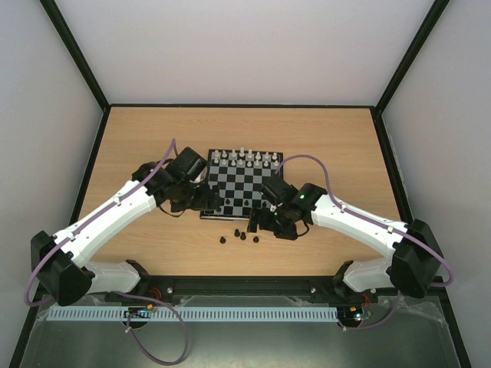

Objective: Set up the chess pieces on the board
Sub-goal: Pick up the chess piece at the center of the board.

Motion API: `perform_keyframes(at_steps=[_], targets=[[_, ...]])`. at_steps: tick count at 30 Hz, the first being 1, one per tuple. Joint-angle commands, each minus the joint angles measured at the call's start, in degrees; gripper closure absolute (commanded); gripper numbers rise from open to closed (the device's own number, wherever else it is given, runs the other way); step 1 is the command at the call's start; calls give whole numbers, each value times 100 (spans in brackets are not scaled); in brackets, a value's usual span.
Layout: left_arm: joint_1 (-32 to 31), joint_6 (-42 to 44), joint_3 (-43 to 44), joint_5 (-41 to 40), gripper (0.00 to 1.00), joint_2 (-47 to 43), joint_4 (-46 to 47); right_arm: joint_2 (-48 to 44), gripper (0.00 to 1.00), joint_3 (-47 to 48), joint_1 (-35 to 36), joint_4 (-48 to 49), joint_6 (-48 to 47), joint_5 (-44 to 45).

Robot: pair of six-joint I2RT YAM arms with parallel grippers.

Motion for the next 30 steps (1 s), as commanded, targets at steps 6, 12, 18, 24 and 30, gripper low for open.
perform_keyframes(at_steps=[6,12,18,24,30], targets=[[33,-22,-60,147,1,-122,-127,-200,2,53,37,-333,25,126],[33,16,-198,71,1,-268,-207,-279,1,121,34,-533,-10,269],[33,-118,-382,94,1,-404,-140,-301,2,82,131,-843,-41,496],[25,-234,-520,170,1,-430,47,-148,9,94,422,-940,-141,547],[24,-219,-435,118,1,-354,36,286,25,265,500,-905,-309,749]])
